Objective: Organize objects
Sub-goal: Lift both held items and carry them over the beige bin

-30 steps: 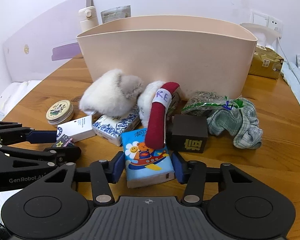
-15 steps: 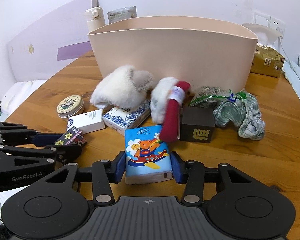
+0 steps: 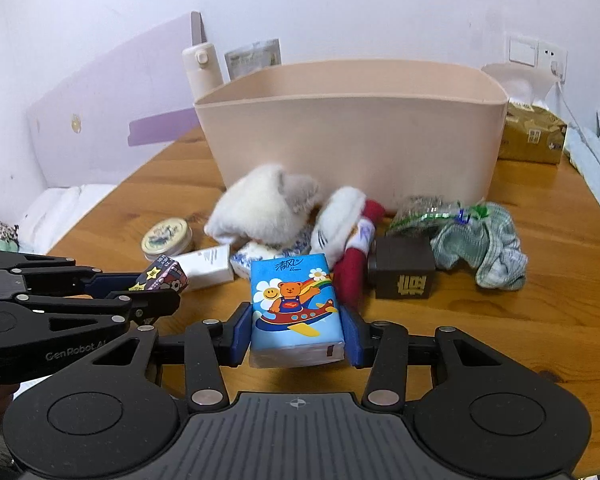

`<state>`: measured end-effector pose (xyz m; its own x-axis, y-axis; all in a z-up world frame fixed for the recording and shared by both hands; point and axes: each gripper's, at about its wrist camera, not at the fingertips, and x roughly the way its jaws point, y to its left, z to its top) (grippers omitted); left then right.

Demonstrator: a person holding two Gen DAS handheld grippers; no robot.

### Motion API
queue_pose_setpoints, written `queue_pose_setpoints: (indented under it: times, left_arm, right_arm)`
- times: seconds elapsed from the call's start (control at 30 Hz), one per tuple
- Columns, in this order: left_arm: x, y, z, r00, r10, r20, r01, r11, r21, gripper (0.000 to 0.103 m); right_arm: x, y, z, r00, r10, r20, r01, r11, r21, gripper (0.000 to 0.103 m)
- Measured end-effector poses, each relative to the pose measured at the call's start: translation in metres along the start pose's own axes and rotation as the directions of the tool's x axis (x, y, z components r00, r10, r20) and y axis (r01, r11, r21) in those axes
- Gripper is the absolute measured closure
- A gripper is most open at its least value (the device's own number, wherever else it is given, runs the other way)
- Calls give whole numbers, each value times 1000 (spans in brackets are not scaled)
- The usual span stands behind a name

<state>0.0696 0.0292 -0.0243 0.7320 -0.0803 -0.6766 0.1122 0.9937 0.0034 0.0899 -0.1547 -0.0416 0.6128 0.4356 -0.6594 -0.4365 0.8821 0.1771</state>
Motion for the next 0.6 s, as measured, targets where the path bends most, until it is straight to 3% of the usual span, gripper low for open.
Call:
queue_pose_setpoints:
  times: [0.6]
  left_arm:
    - [-17,3,62,989,16,150,-22,999,40,79]
  right_arm:
    - [-39,-20,42,988,-33,152,24,998,63,59]
